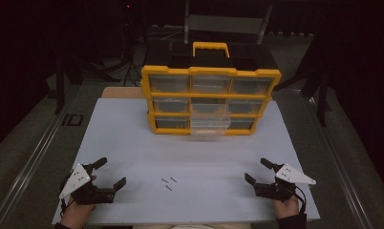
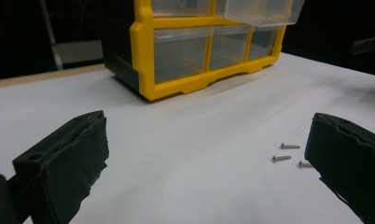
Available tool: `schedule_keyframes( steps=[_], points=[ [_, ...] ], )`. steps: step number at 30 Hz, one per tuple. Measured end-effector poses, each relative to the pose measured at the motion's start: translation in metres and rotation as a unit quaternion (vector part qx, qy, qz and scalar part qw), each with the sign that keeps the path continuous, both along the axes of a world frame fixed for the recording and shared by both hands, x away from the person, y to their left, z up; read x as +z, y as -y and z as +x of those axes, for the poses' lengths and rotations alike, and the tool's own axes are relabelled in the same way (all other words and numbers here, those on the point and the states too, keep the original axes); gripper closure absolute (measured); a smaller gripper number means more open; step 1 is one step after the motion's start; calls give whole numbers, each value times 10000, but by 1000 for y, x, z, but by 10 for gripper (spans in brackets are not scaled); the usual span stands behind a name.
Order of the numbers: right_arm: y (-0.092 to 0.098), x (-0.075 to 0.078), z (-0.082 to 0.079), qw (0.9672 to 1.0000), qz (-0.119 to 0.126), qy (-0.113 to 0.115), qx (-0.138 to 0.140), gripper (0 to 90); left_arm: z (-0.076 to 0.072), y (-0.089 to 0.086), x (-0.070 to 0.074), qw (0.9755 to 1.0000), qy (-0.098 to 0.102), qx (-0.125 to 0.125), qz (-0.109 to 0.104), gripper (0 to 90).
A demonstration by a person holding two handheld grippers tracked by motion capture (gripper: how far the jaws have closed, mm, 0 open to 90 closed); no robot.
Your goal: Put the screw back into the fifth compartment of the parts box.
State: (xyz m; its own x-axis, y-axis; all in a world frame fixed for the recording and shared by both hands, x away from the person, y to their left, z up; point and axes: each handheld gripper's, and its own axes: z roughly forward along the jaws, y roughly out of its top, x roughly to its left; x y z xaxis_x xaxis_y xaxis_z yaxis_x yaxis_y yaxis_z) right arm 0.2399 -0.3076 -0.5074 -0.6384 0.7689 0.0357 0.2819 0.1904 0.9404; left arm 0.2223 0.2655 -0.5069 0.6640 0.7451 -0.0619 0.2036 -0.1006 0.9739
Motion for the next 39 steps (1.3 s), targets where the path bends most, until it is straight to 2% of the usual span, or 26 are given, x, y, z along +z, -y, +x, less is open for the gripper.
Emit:
schedule_keyframes(
  steps=[2,7,15,27,28,31,37,39],
  points=[
    [0,0,0,10000,-16,-10,10,138,-1,1,1,10000,67,-12,-32,5],
    [1,0,0,10000,29,-14,19,138,-1,2,1,10000,15,35,-43,5],
    [3,-1,0,10000,45,-43,-35,138,-3,2,3,10000,45,61,-17,5],
    [-3,5,-1,9999,45,-127,2,139,-4,0,2,10000,43,63,-12,5],
    [-7,9,-2,9996,137,-223,43,139,-4,0,3,10000,65,56,-12,5],
    [-13,15,-5,9998,31,-148,101,140,-4,1,3,10000,67,42,-47,5],
    [-26,23,-2,9998,94,-141,144,140,-5,1,3,9999,56,20,-120,6],
    [-31,24,0,9996,95,-207,163,140,-5,2,3,9999,34,-2,-155,6]
  ],
)
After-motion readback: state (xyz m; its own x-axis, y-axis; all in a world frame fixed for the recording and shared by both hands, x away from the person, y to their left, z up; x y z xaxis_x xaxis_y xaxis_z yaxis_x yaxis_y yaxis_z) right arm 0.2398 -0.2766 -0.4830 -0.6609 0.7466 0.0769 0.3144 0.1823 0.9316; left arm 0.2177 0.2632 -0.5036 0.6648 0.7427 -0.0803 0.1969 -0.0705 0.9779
